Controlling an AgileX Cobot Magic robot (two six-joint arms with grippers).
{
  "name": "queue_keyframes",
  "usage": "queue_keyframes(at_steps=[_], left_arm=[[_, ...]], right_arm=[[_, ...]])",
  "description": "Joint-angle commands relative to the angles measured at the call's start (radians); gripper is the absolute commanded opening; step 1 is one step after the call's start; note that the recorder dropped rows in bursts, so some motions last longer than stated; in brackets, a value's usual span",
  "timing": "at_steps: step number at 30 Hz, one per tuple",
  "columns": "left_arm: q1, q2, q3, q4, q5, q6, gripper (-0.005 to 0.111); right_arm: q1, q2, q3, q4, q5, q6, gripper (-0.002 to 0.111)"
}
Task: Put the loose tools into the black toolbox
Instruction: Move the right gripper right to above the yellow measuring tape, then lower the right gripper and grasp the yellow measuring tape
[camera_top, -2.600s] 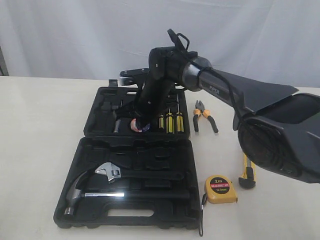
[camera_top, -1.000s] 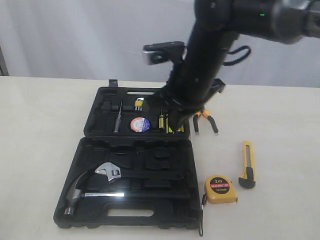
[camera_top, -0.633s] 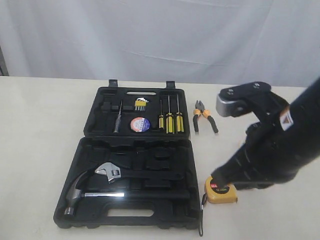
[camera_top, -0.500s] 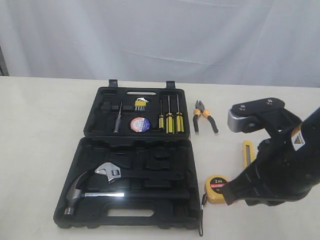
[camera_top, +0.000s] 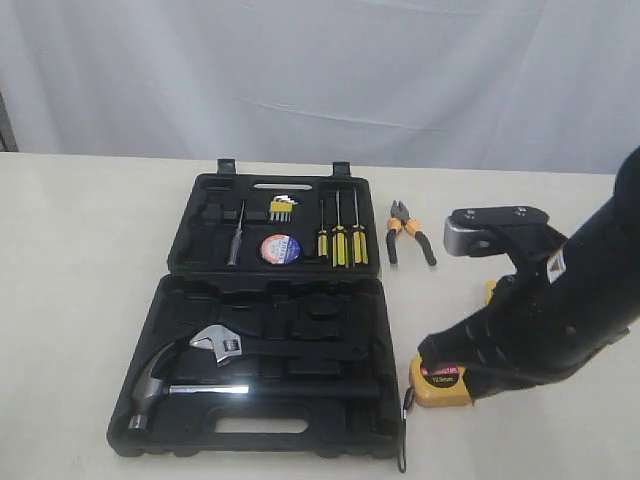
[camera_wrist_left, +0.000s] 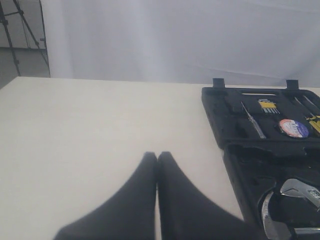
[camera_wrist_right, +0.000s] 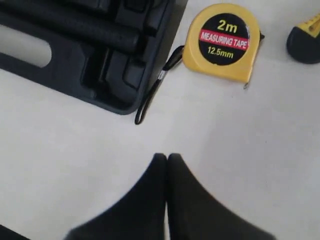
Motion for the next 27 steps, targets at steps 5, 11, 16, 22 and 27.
queue_keyframes(at_steps=[5,11,16,22,27], left_arm=[[-0.002,-0.003,0.002,-0.002,0.0,0.0,0.0],[-0.002,-0.003,0.002,-0.002,0.0,0.0,0.0],[-0.002,-0.003,0.002,-0.002,0.0,0.0,0.0],[-0.002,-0.003,0.002,-0.002,0.0,0.0,0.0],[-0.002,-0.003,0.002,-0.002,0.0,0.0,0.0]], right_arm=[[-0.098,0.168,-0.13,0.03,0.002,-0.074,-0.001],[-0.095,0.225,-0.135,0.025,-0.027,-0.072,0.013],[-0.095,0.242,-0.135,0.013,-0.047,-0.065,0.056],[-0.095,0.242,-0.135,0.011,-0.099,-0.065,0.073],[-0.095,0.251,-0.135,-0.02,-0.134,-0.019,0.073]])
